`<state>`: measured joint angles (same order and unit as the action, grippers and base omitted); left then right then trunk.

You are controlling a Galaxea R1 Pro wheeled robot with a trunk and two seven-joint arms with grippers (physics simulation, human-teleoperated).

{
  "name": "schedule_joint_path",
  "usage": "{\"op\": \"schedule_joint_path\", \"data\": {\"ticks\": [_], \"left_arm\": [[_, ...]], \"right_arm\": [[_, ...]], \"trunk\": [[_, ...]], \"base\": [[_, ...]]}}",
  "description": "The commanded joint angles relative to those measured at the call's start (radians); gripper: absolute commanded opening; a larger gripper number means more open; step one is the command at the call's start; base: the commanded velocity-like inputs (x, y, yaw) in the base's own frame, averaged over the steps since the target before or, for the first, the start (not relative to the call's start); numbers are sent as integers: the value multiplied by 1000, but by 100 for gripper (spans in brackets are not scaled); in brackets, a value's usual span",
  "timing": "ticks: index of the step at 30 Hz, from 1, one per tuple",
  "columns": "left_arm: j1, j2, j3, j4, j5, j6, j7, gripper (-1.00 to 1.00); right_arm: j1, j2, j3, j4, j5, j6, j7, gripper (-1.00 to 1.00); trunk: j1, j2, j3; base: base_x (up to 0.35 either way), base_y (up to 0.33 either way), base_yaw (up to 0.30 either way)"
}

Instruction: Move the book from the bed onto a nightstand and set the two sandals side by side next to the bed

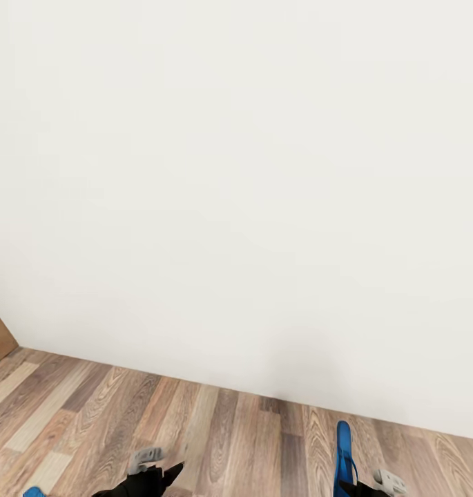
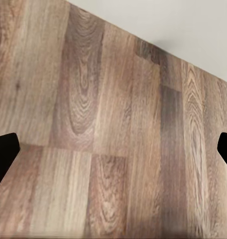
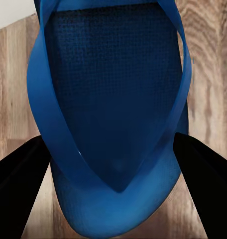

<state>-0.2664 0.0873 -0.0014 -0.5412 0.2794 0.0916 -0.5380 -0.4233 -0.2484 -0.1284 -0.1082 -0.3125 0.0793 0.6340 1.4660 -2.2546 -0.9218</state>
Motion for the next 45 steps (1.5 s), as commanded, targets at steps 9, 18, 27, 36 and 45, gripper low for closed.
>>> {"op": "schedule_joint_path", "data": {"ticks": [9,18,27,36,45], "left_arm": [[-1,0,0,0,10,10,-4,100],[-1,0,0,0,10,10,-4,100],[-1,0,-2,0,9,10,-4,100],[-1,0,-1,0,9,10,-4,100],[-1,0,-1,0,9,10,-4,100]], "right_arm": [[0,0,-8,-1,-2,8,4,-100],[0,0,-8,-1,-2,8,4,-100],[0,0,-8,-1,-2,8,4,-100],[0,0,-8,-1,-2,8,5,-100],[0,0,-8,-1,-2,8,4,-100]], "trunk": [[0,0,-8],[0,0,-16],[0,0,-23],[0,0,-30],[0,0,-38]], "base": [[1,0,250],[0,0,250],[78,-58,250],[68,-56,250],[2,-2,250]]}}
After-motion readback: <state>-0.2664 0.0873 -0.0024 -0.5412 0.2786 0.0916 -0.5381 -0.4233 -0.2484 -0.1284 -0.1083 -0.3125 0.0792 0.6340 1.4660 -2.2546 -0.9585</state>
